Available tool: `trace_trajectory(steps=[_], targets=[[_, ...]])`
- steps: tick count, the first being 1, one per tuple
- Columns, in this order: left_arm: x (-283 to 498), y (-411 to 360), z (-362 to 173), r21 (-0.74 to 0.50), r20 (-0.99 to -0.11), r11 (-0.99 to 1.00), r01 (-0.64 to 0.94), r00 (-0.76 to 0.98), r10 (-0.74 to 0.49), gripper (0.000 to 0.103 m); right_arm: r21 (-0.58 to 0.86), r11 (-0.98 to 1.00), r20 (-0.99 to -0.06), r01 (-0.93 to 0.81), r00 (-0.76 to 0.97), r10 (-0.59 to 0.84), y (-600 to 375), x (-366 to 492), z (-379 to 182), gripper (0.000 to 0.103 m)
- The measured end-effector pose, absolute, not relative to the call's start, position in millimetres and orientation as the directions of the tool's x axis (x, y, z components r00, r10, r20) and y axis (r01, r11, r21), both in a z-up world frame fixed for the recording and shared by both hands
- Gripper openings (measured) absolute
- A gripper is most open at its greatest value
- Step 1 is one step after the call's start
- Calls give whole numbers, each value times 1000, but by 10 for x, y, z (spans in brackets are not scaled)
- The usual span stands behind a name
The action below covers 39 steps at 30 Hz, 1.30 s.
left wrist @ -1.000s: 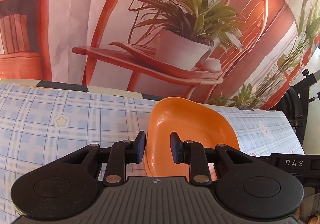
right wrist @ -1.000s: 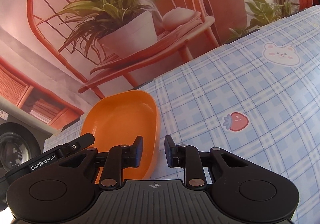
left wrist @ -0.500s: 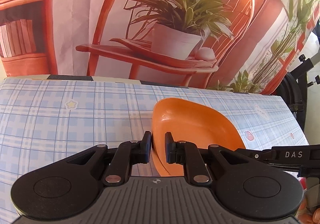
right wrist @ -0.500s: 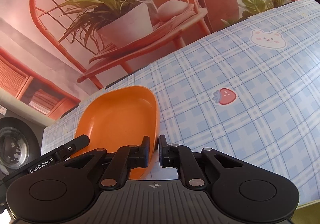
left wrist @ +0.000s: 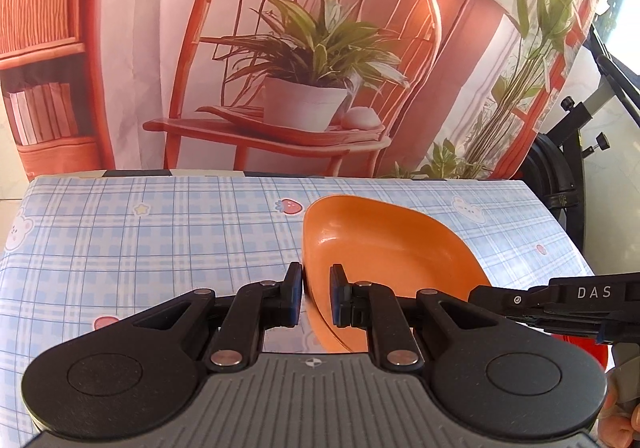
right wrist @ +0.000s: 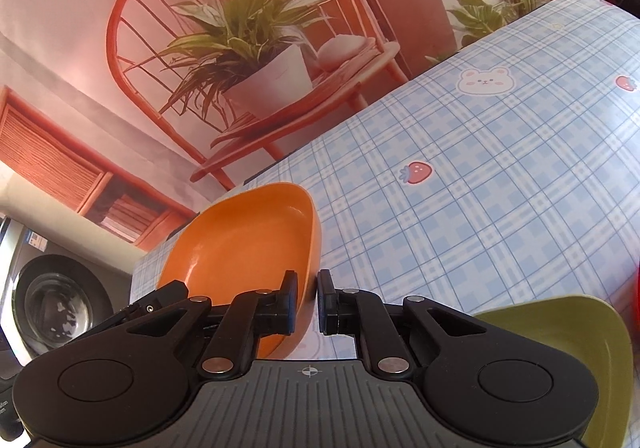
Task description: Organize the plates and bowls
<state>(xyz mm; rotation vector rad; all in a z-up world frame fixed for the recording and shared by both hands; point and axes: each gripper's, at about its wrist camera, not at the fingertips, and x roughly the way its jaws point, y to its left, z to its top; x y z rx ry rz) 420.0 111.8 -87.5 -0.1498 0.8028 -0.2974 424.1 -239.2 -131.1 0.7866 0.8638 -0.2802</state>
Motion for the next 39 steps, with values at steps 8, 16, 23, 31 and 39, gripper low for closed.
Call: trace_trajectory(steps=[8, 16, 23, 31, 39], targets=[[3832, 780, -654, -256, -651, 932, 258, 667, -364, 15, 537, 680, -720, 499, 691, 61, -2546, 3679, -1074, 10], [3571, 462, -575, -284, -640, 920, 271, 661, -392, 15, 526, 704, -693, 477, 720, 30, -2759, 3198, -937, 10], [3412, 206, -578, -279, -635, 918, 283, 663, -398, 15, 516, 722, -677, 461, 736, 14, -2902, 2885, -875, 11], [3299, 48, -625, -321, -631, 899, 297, 641, -437, 16, 519, 718, -670, 465, 743, 3, -3070, 2570, -907, 11], [3256, -46, -662, -324, -640, 895, 308, 625, -447, 16, 523, 705, -679, 478, 734, 6, -3139, 2413, -1011, 11]])
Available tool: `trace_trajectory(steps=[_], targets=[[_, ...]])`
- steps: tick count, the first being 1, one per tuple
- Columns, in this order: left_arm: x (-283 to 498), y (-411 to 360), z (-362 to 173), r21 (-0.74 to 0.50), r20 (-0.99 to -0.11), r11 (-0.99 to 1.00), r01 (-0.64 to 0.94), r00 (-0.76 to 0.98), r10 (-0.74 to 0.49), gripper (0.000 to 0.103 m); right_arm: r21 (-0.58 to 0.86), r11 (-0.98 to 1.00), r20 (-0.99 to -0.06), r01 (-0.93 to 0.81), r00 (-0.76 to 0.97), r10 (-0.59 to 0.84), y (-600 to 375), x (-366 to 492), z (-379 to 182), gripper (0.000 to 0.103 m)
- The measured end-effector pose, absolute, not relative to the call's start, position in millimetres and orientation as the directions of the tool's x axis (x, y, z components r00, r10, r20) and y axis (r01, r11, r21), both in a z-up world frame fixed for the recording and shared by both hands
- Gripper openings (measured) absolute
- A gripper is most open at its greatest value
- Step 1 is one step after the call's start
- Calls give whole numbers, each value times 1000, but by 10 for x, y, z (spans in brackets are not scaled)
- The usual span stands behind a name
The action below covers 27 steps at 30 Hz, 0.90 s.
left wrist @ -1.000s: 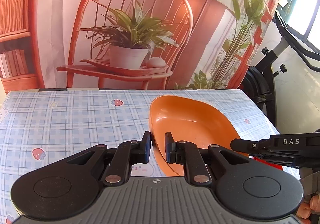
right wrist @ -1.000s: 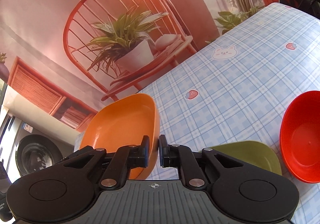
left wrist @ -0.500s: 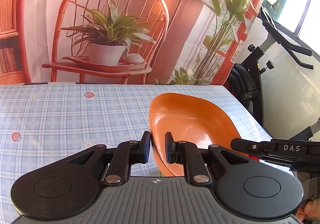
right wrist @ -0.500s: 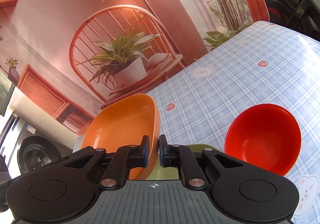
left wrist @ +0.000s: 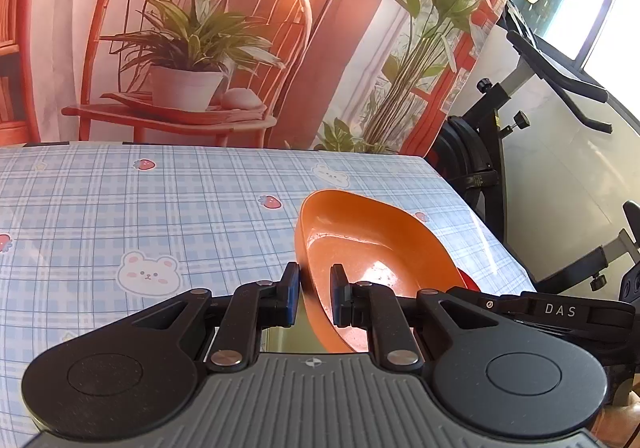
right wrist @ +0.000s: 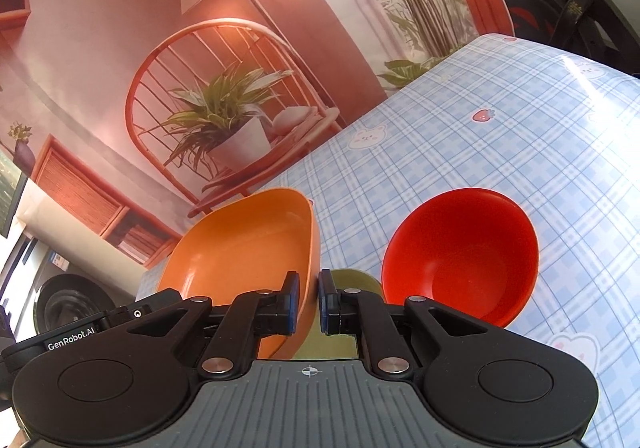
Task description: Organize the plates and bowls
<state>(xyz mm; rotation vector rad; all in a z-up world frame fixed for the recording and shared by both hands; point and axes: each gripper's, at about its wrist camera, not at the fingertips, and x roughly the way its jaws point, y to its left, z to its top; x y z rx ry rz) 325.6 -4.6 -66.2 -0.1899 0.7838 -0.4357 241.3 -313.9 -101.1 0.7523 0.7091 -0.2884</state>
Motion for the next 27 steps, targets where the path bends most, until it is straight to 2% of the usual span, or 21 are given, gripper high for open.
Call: trace_trajectory(steps=[15, 27], targets=[[3116, -66, -793, -321, -636, 893, 316, 627, -450, 16, 501, 726, -709, 471, 705, 32, -3135, 2252, -1153, 11], [3089, -41, -973, -284, -674, 910, 303, 611, -414, 16, 477, 745, -723, 466, 690, 31, -3004, 2210, -1306, 12]])
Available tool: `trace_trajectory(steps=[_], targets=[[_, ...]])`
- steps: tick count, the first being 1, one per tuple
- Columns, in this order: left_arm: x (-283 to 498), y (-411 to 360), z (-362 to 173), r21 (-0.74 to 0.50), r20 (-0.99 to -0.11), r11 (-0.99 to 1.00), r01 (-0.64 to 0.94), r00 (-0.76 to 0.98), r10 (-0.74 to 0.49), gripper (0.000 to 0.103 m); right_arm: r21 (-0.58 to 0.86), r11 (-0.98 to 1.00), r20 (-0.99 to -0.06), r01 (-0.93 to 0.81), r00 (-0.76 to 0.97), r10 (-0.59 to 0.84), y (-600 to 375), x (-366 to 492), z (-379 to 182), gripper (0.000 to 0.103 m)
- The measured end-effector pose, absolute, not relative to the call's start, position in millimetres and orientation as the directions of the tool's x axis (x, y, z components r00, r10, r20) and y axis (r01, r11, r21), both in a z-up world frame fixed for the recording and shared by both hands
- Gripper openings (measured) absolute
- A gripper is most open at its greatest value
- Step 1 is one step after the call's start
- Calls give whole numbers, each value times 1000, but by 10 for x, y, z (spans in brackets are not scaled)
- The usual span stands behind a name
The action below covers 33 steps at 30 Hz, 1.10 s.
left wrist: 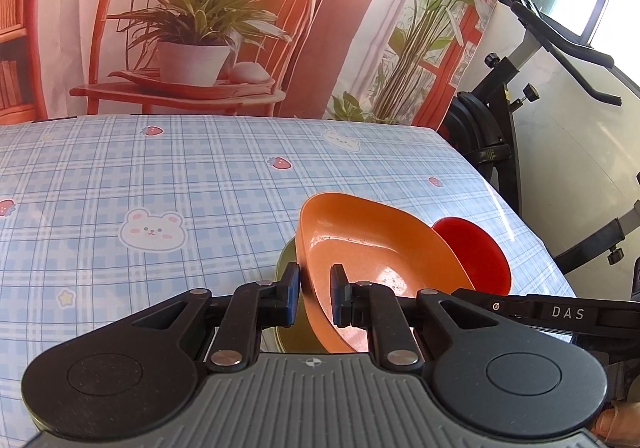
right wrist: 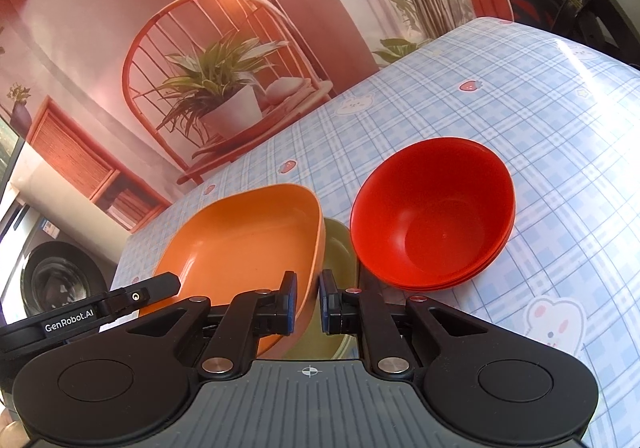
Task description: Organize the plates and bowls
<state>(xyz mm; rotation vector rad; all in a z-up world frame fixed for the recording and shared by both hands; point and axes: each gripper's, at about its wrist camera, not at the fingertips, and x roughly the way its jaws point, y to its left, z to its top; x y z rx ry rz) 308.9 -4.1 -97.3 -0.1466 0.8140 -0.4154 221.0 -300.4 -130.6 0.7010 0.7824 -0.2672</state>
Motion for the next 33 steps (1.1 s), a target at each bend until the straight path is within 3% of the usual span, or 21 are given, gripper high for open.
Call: trace_trajectory(steps=[33], targets=[[3185, -121, -1271, -268, -728, 920, 285, 566, -387, 17, 443, 748, -767, 494, 641, 32, -3012, 2246, -1485, 13]])
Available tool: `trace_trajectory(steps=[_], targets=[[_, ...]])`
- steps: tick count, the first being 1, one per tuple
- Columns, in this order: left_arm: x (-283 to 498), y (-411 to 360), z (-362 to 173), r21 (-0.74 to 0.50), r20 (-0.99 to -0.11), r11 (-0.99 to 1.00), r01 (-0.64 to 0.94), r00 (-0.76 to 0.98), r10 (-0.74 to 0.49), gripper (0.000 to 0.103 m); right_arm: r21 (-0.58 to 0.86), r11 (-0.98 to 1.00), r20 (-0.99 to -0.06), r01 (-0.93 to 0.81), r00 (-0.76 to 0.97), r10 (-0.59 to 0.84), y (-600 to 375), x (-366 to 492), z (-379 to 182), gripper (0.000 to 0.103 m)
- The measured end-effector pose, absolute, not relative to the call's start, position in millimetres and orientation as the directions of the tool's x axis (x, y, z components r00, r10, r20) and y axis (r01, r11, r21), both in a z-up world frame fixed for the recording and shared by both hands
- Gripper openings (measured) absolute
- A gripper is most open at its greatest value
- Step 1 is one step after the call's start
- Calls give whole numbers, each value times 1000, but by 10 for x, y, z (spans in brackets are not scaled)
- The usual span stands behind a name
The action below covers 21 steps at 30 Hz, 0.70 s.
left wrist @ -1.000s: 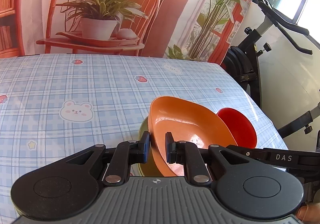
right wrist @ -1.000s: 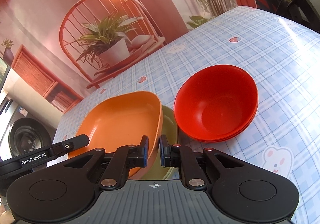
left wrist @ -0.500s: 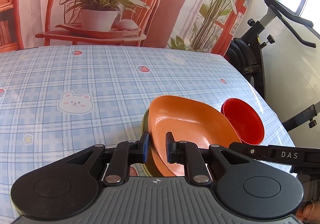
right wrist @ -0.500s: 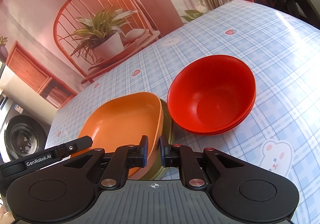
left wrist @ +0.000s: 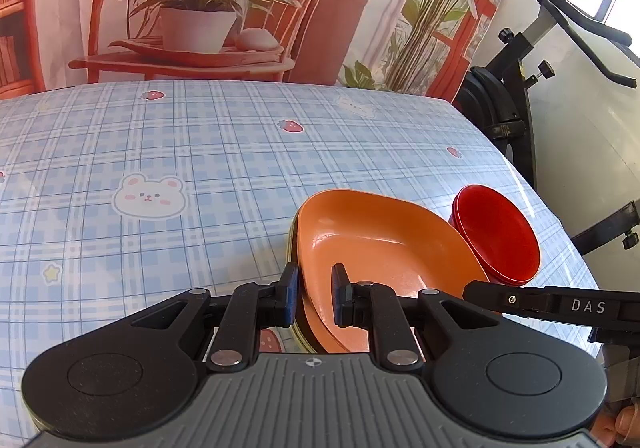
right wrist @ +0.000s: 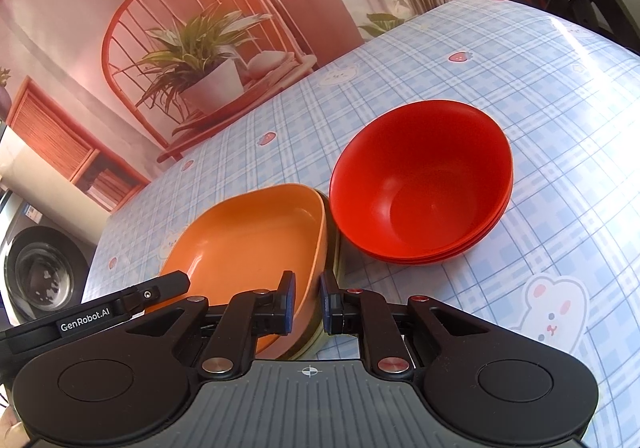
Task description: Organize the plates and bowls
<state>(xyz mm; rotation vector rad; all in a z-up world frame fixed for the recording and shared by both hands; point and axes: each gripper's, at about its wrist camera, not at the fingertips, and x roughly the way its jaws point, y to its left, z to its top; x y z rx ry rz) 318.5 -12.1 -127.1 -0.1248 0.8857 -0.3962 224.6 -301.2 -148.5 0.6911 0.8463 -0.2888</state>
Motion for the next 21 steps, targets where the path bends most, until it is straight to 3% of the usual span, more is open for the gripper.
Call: trace_trajectory(steps=[13, 16, 21], targets=[[3198, -140, -1311, -267, -723, 919, 290, 571, -390, 17, 420, 760, -774, 495, 633, 16, -2997, 2263, -1507, 15], [3189, -112, -1307, -275, -721, 919, 281, 573, -391, 24, 424, 758, -773, 496, 634, 18, -2997, 2258, -1499, 17], [3159, -62, -1272, -298, -708, 915, 272, 579, -403, 25, 426, 760, -770, 491, 638, 19, -2994, 2245, -1486, 18]])
